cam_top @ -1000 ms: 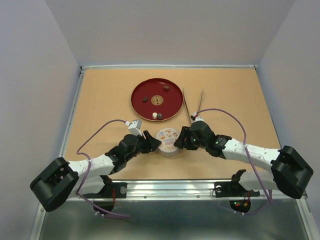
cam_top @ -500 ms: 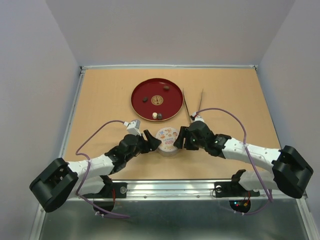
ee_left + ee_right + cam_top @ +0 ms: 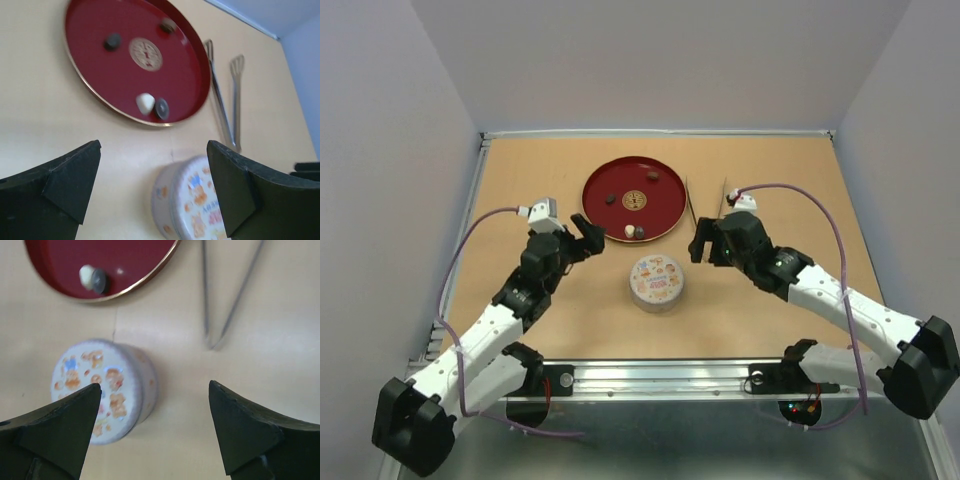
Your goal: Pack the chocolate
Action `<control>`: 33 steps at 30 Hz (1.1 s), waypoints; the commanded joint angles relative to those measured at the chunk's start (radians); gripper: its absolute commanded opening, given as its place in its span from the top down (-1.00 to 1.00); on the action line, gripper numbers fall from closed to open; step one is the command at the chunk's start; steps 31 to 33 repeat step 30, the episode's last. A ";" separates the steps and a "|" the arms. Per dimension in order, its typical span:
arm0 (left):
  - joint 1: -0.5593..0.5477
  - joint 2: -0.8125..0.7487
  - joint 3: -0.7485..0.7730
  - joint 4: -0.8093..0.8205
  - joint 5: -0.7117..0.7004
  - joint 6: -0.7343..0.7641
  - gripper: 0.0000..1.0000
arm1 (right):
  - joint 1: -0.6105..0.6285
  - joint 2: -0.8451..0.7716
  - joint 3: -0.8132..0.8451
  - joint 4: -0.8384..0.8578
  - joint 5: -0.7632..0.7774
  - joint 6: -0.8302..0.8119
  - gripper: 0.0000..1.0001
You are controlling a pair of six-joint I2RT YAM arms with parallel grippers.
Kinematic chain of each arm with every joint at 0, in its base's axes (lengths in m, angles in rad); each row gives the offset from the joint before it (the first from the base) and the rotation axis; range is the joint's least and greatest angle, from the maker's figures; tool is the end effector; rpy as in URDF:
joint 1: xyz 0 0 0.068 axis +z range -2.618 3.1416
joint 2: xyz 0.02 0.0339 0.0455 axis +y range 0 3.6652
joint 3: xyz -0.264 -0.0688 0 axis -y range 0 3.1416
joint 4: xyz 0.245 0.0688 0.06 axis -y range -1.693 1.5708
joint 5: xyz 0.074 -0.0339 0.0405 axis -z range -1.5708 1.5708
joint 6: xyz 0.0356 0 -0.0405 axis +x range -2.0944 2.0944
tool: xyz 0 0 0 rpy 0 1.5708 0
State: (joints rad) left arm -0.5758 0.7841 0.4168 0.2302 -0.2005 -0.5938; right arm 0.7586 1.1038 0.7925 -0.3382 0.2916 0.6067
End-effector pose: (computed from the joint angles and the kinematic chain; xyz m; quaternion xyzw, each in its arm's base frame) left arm 0.1642 -0.0981 0.2531 -0.0725 0.7495 -0.2980 0.5867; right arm 0.1804 0.1569 0.2659 -0.0029 0.8886 0.1765 0.4233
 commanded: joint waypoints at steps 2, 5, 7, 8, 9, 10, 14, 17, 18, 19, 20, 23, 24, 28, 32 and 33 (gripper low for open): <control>0.181 0.102 0.169 -0.051 0.102 0.179 -0.97 | -0.175 0.050 0.120 -0.012 0.049 -0.195 -0.87; 0.298 0.139 0.271 -0.057 0.160 0.196 -0.97 | -0.313 0.079 0.180 0.010 -0.017 -0.254 -0.88; 0.347 0.148 0.335 -0.089 0.164 0.227 -0.97 | -0.372 0.074 0.201 0.013 -0.041 -0.271 -0.88; 0.361 0.145 0.397 -0.132 0.158 0.267 -0.97 | -0.415 0.053 0.212 0.013 -0.049 -0.283 -0.88; 0.370 0.144 0.425 -0.155 0.153 0.287 -0.97 | -0.430 0.038 0.224 0.013 -0.049 -0.289 -0.88; 0.387 0.138 0.479 -0.199 0.148 0.310 -0.97 | -0.455 0.025 0.232 0.011 -0.046 -0.298 -0.89; 0.390 0.132 0.572 -0.298 0.069 0.394 -0.97 | -0.479 -0.048 0.248 0.008 -0.016 -0.303 -0.90; 0.390 0.121 0.588 -0.321 0.058 0.413 -0.97 | -0.482 -0.078 0.249 0.004 0.003 -0.300 -0.92; 0.390 0.116 0.588 -0.324 0.050 0.416 -0.97 | -0.484 -0.079 0.251 0.004 0.003 -0.298 -0.93; 0.390 0.110 0.586 -0.327 0.046 0.416 -0.97 | -0.484 -0.082 0.249 -0.001 0.001 -0.297 -0.93; 0.390 0.107 0.585 -0.327 0.042 0.419 -0.97 | -0.484 -0.084 0.248 -0.002 0.001 -0.297 -0.93; 0.390 0.096 0.579 -0.330 0.032 0.422 -0.97 | -0.484 -0.085 0.248 -0.007 0.003 -0.295 -0.93; 0.392 0.095 0.579 -0.330 0.026 0.420 -0.97 | -0.486 -0.087 0.248 -0.007 0.004 -0.295 -0.93; 0.390 0.093 0.582 -0.338 0.024 0.427 -0.97 | -0.482 -0.087 0.244 -0.007 0.011 -0.297 -0.93; 0.390 0.092 0.582 -0.338 0.027 0.433 -0.97 | -0.484 -0.088 0.240 -0.007 0.015 -0.298 -0.93; 0.390 0.092 0.582 -0.338 0.027 0.433 -0.97 | -0.484 -0.088 0.240 -0.007 0.015 -0.298 -0.93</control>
